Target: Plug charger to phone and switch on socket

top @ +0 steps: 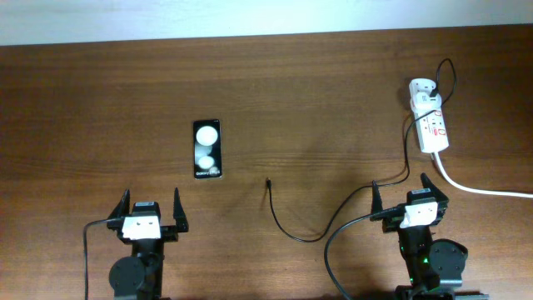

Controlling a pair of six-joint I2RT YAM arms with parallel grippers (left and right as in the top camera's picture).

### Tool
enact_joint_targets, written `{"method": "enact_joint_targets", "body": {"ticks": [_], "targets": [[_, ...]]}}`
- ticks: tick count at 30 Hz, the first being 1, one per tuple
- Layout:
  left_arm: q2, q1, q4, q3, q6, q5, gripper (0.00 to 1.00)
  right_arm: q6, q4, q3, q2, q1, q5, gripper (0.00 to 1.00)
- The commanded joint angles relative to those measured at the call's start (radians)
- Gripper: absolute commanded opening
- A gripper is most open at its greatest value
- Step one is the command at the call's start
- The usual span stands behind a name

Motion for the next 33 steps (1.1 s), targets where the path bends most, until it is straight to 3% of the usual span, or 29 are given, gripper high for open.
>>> {"method": "enact_joint_targets", "body": {"ticks": [1, 13, 16, 20, 25, 33], "targets": [[-0.005, 0.006, -0.005, -0.003, 0.016, 0.014, 0.99, -0.002, -0.007, -0.005, 0.0, 0.013, 0.009, 0.99], [-0.005, 0.006, -0.016, 0.005, 0.016, 0.015, 0.99, -0.002, -0.007, -0.005, 0.0, 0.013, 0.009, 0.99], [-0.001, 0.006, -0.151, 0.113, 0.017, 0.014, 0.99, -0.002, -0.007, -0.005, 0.0, 0.013, 0.009, 0.99], [0.084, 0.006, -0.2, 0.262, 0.019, 0.014, 0.99, -0.002, -0.007, -0.005, 0.0, 0.013, 0.009, 0.99], [0.437, 0.006, -0.295, 0.538, 0.019, 0.022, 0.99, -0.002, -0.007, -0.005, 0.0, 0.013, 0.008, 0.99], [1.125, 0.005, -0.581, 1.063, -0.03, 0.075, 0.99, -0.002, -0.007, -0.005, 0.0, 0.013, 0.009, 0.99]]}}
